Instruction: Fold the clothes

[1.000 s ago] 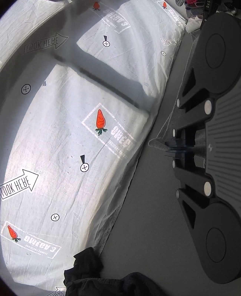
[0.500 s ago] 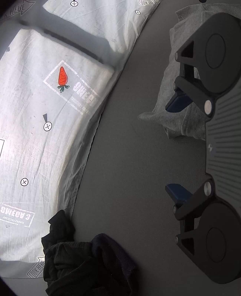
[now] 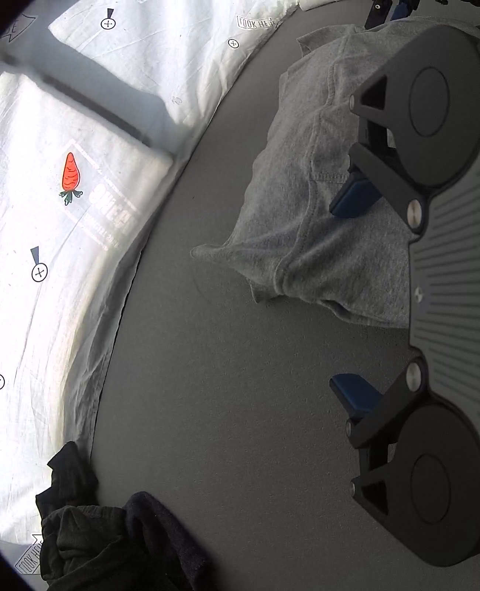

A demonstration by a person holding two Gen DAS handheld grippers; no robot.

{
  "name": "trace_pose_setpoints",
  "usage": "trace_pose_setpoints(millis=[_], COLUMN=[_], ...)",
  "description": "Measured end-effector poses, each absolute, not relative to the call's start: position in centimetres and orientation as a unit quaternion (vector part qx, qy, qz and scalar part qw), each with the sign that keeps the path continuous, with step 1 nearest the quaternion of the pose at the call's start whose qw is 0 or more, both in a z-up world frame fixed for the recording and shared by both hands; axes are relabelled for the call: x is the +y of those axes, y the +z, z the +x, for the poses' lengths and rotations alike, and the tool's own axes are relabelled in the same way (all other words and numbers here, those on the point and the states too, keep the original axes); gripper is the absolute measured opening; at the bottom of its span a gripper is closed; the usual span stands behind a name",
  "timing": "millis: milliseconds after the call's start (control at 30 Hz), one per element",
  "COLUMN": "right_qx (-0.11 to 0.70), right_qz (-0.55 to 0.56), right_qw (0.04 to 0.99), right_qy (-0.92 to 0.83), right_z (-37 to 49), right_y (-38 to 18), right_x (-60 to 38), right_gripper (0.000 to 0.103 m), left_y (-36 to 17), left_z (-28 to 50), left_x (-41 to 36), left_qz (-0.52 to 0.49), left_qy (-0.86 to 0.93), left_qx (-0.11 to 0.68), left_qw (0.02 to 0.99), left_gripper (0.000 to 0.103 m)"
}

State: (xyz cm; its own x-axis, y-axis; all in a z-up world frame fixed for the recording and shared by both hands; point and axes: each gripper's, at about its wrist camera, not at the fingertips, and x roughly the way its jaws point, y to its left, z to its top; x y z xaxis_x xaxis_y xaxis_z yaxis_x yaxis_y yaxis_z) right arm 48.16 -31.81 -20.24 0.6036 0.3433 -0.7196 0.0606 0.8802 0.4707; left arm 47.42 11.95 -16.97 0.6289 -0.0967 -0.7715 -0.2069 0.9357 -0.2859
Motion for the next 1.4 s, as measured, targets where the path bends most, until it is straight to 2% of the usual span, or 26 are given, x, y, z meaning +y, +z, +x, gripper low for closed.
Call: trace_pose_setpoints(millis=[167, 267, 367, 400, 467, 567, 667, 800, 833, 867, 900, 933, 967, 1000, 1033, 1133, 1400], right_qx=[0.423, 0.414, 0.434, 0.436, 0.434, 0.432, 0.430, 0.432, 0.434, 0.435, 0.437, 0.436, 0.433, 0.430, 0.424, 0.402, 0.341], right_qz=[0.342, 0.368, 0.332, 0.313, 0.287, 0.275, 0.278, 0.303, 0.318, 0.334, 0.349, 0.366, 0.383, 0.401, 0.408, 0.411, 0.436], right_qw=[0.834, 0.825, 0.828, 0.833, 0.841, 0.846, 0.844, 0.832, 0.824, 0.816, 0.808, 0.800, 0.791, 0.782, 0.779, 0.781, 0.794], right_qy=[0.090, 0.109, 0.127, 0.135, 0.150, 0.149, 0.160, 0.173, 0.178, 0.183, 0.186, 0.192, 0.200, 0.207, 0.216, 0.245, 0.252], right_z=[48.1, 48.1, 48.8, 49.0, 49.4, 49.9, 50.3, 50.4, 50.4, 50.5, 50.3, 50.0, 49.7, 49.3, 48.8, 46.9, 40.3], right_y=[-21.6, -22.0, -22.0, -21.9, -21.6, -21.6, -21.7, -21.9, -22.0, -22.0, -22.1, -22.1, -21.9, -21.8, -21.4, -19.2, -13.3], right_x=[-34.1, -34.6, -33.2, -32.5, -31.2, -29.5, -28.1, -26.9, -26.8, -26.7, -26.8, -26.8, -26.8, -26.8, -26.6, -26.0, -28.8], right_gripper=[0.082, 0.084, 0.089, 0.091, 0.093, 0.101, 0.101, 0.100, 0.098, 0.089, 0.082, 0.069, 0.057, 0.051, 0.041, 0.032, 0.029], left_y=[-16.3, -17.1, -18.1, -18.4, -18.6, -18.9, -19.0, -19.3, -19.3, -19.3, -19.2, -19.1, -19.0, -18.7, -18.1, -15.3, -8.7], left_z=[46.4, 46.0, 46.7, 46.8, 46.9, 47.2, 47.5, 47.7, 47.7, 47.5, 47.4, 47.1, 46.8, 46.4, 45.9, 44.1, 38.5], left_x=[14.1, 15.1, 13.7, 13.1, 12.5, 11.8, 10.4, 8.7, 8.2, 7.8, 7.6, 7.5, 7.7, 7.7, 7.5, 6.2, 2.9], left_qz=[-0.231, -0.295, -0.258, -0.241, -0.238, -0.242, -0.220, -0.262, -0.264, -0.265, -0.270, -0.283, -0.307, -0.323, -0.322, -0.297, -0.273], left_qy=[0.017, -0.021, -0.032, -0.034, -0.036, -0.028, -0.056, -0.123, -0.120, -0.116, -0.111, -0.106, -0.102, -0.100, -0.104, -0.121, -0.169], left_qx=[0.387, 0.390, 0.421, 0.425, 0.412, 0.402, 0.407, 0.423, 0.421, 0.420, 0.419, 0.418, 0.416, 0.413, 0.408, 0.387, 0.331], left_qw=[0.892, 0.872, 0.869, 0.872, 0.879, 0.883, 0.885, 0.859, 0.859, 0.860, 0.860, 0.857, 0.850, 0.846, 0.848, 0.864, 0.887], left_gripper=[0.092, 0.092, 0.092, 0.095, 0.097, 0.101, 0.102, 0.101, 0.101, 0.098, 0.085, 0.073, 0.056, 0.047, 0.042, 0.036, 0.035])
